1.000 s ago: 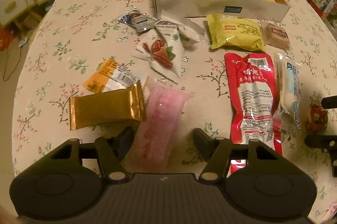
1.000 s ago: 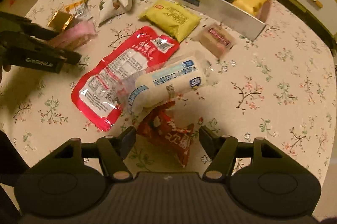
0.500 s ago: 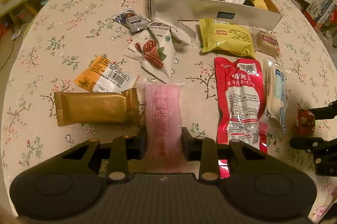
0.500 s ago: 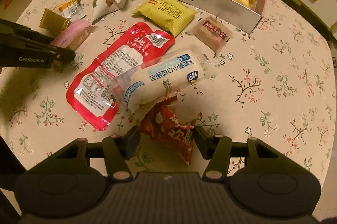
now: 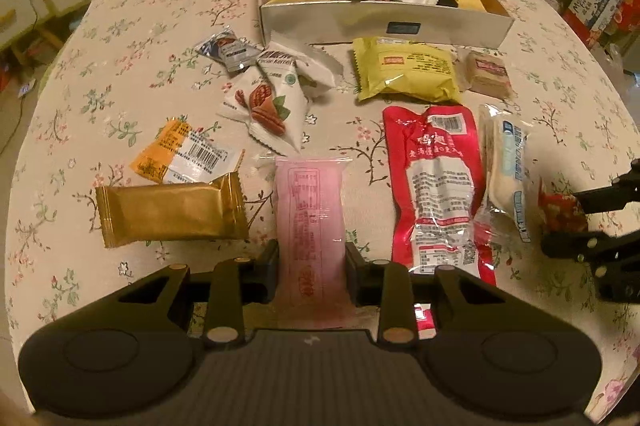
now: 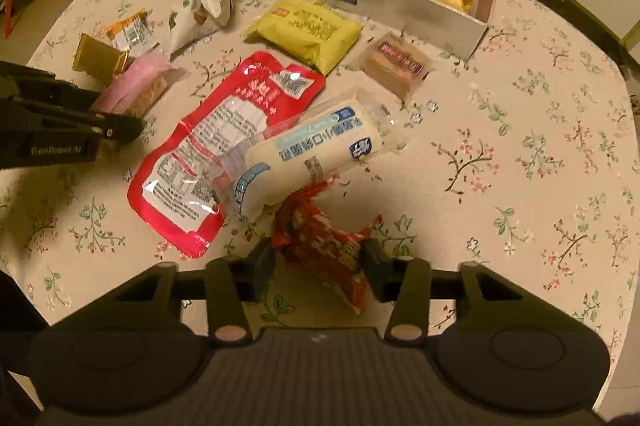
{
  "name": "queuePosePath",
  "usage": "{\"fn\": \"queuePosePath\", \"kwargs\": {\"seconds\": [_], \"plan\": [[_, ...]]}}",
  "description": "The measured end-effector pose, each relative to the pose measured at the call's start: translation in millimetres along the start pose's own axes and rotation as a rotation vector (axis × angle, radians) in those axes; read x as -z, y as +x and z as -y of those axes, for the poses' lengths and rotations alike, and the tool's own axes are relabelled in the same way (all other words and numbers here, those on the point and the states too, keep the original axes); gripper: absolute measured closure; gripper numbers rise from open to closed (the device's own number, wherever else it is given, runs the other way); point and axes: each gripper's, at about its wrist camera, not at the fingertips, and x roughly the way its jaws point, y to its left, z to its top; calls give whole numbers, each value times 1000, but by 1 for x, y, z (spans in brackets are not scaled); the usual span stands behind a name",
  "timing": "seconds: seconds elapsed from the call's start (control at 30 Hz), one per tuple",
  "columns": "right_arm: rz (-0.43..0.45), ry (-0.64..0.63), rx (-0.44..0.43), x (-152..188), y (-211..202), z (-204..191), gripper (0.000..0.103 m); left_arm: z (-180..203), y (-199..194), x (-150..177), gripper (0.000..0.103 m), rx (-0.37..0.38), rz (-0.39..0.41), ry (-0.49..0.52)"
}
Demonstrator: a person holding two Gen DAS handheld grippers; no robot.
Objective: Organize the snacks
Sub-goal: 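Grasp the pink packet with the left gripper while right grasps red candy packet, then carry the pink packet and red candy packet into the box and release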
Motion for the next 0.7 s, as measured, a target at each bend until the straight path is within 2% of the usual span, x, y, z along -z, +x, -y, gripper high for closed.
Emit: {"fn": "queuePosePath", "kwargs": {"seconds": [0.43,0.7], "plan": [[34,45,9,-2,-8,2,70,4,-7,1,66,-1,25,28],[72,95,-19,-6,-20,9,71,4,-19,-4,66,45,63,13]]}}
